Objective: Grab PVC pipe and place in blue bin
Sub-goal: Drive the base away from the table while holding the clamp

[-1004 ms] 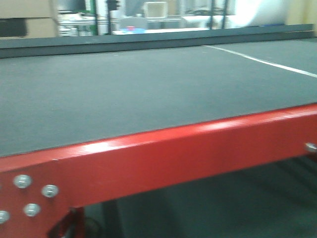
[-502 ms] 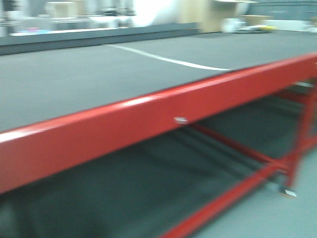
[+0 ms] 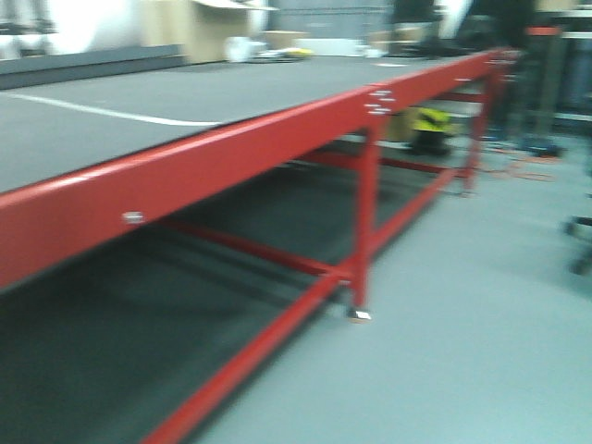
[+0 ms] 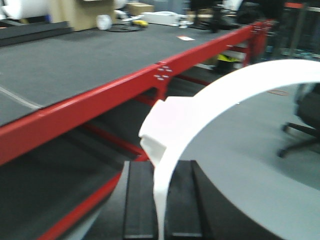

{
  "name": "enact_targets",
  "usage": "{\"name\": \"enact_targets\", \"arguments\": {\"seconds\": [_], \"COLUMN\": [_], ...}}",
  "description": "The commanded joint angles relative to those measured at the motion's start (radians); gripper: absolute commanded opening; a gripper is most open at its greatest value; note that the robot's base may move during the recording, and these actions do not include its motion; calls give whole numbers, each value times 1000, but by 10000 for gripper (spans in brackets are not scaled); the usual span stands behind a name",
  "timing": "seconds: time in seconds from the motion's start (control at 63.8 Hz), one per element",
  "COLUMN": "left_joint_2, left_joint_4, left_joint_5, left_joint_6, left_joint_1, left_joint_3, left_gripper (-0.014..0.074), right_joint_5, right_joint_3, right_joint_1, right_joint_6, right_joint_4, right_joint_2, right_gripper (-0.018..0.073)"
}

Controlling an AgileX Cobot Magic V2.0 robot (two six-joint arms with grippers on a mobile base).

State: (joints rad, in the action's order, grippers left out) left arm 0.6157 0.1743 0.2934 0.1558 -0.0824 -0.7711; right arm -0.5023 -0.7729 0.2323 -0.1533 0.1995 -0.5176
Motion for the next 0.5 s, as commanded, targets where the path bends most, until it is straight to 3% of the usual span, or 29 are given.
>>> {"name": "enact_targets", "arguments": {"seconds": [0.0, 0.486], "left_joint_2": [-5, -5], "left_joint_4": [3, 3], "left_joint_5": [-28, -28], "left_joint_6": [-9, -9], "left_joint_1": [7, 7], "left_joint_3": [0, 0], "left_gripper": [-111, -111], "right_joint_5": [39, 39], "right_joint_3": [-4, -4], "right_joint_1": [5, 5], "right_joint_6": [-6, -6], "right_joint_4": [-8, -8], "right_joint_2": [3, 3], "right_gripper": [-167, -167]}}
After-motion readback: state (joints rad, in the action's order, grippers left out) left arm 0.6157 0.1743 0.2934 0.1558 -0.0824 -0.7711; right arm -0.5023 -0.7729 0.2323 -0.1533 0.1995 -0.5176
